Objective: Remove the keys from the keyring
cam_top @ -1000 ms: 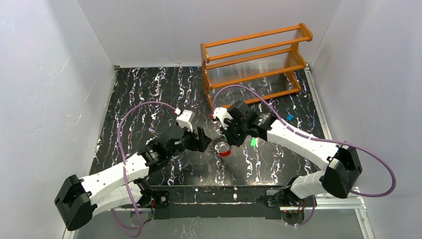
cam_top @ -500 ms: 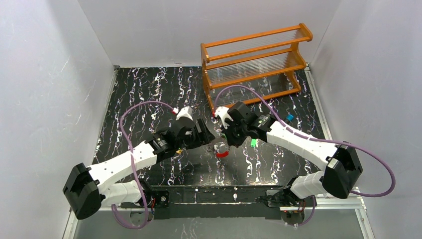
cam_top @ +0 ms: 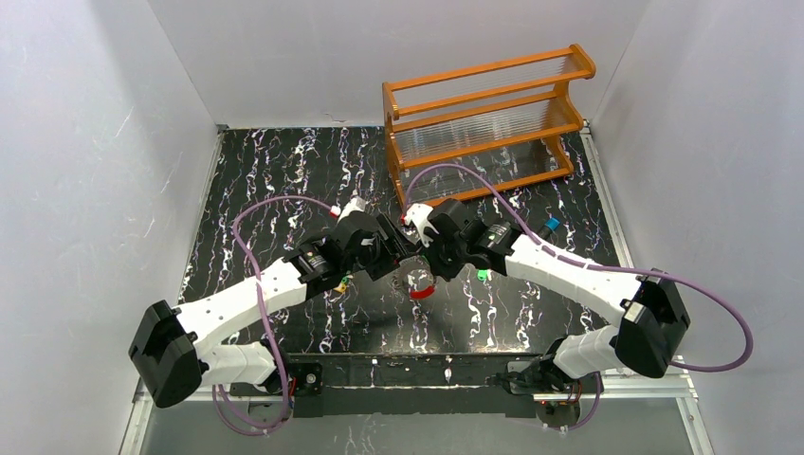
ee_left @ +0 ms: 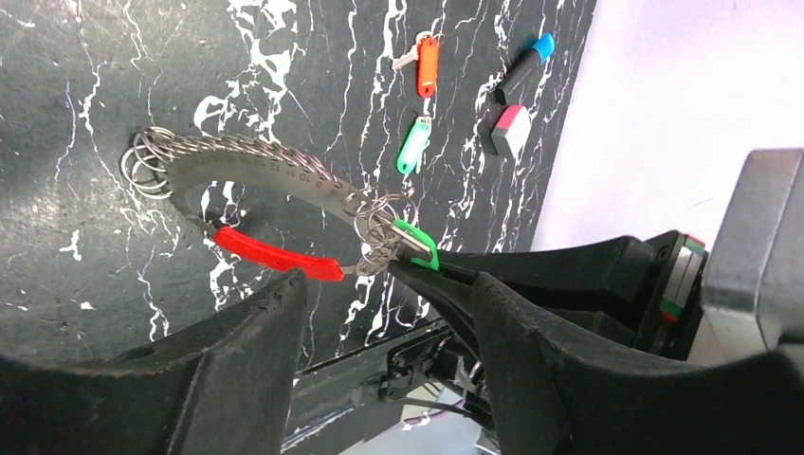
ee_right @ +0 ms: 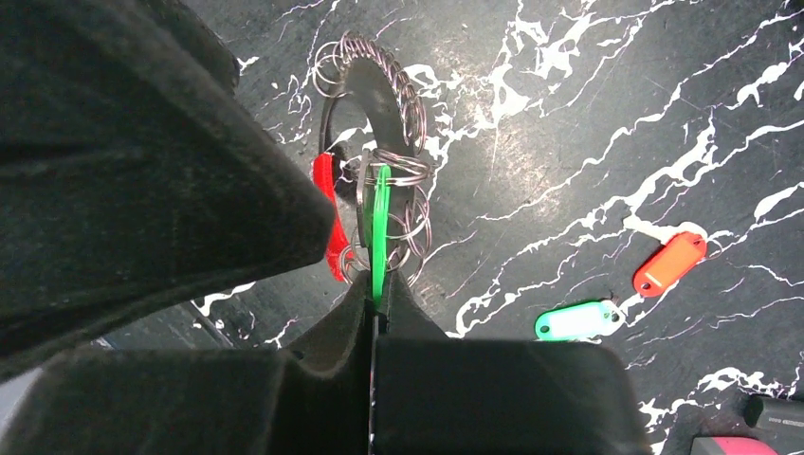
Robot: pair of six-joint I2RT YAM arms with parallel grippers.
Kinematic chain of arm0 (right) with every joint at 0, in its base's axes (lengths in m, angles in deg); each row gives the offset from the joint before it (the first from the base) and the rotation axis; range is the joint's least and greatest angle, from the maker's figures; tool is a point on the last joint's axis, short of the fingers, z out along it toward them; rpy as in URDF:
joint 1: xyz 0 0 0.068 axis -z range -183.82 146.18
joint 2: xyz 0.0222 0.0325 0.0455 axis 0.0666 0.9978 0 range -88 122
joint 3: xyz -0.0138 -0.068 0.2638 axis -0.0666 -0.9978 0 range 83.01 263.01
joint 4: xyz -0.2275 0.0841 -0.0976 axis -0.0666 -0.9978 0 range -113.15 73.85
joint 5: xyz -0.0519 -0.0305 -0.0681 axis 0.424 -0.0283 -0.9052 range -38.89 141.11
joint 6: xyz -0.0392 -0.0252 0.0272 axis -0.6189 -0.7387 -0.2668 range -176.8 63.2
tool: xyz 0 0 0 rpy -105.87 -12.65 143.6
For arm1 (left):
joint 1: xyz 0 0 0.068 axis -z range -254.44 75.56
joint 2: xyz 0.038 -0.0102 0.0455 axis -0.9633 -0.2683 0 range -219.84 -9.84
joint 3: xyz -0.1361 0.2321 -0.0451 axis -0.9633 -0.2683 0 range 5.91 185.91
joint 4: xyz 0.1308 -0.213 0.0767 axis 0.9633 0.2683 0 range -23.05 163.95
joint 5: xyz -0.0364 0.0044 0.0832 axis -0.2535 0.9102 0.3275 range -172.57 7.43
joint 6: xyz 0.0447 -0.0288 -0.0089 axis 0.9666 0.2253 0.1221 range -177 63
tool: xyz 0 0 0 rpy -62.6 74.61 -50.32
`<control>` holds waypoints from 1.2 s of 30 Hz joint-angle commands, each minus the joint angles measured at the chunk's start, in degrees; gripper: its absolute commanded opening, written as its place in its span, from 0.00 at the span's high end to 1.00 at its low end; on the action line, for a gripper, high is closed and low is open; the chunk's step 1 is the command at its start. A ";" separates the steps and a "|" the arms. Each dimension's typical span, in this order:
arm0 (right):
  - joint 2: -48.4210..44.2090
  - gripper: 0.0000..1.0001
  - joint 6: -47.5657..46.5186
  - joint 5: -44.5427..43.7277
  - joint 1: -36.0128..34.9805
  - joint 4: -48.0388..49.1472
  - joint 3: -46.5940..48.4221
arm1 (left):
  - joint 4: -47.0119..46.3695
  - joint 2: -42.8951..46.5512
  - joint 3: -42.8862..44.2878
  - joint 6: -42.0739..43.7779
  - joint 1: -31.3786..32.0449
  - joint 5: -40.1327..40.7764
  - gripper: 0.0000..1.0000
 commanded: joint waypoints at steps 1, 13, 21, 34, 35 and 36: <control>-0.24 0.99 0.99 -2.80 -1.02 4.26 -1.26 | -0.73 -0.26 -0.47 -6.78 -0.04 2.05 0.41; -0.56 0.99 0.99 -3.99 -2.00 7.66 -2.99 | -6.06 -4.14 -1.27 -11.04 1.04 3.01 0.52; -0.67 0.99 2.21 -4.38 -2.69 10.37 -4.08 | -6.38 -5.02 -2.79 -13.17 1.43 4.76 0.60; -1.86 0.99 1.52 -8.41 -4.97 14.09 -6.48 | -6.17 -8.56 -2.10 -12.22 1.66 5.72 0.72; -1.82 0.99 1.52 -8.77 -5.10 14.29 -6.73 | -6.17 -8.63 -2.04 -12.05 1.64 5.85 0.75; -1.86 0.99 1.52 -9.05 -5.41 14.65 -6.87 | -6.17 -8.70 -2.01 -11.94 1.63 5.94 0.77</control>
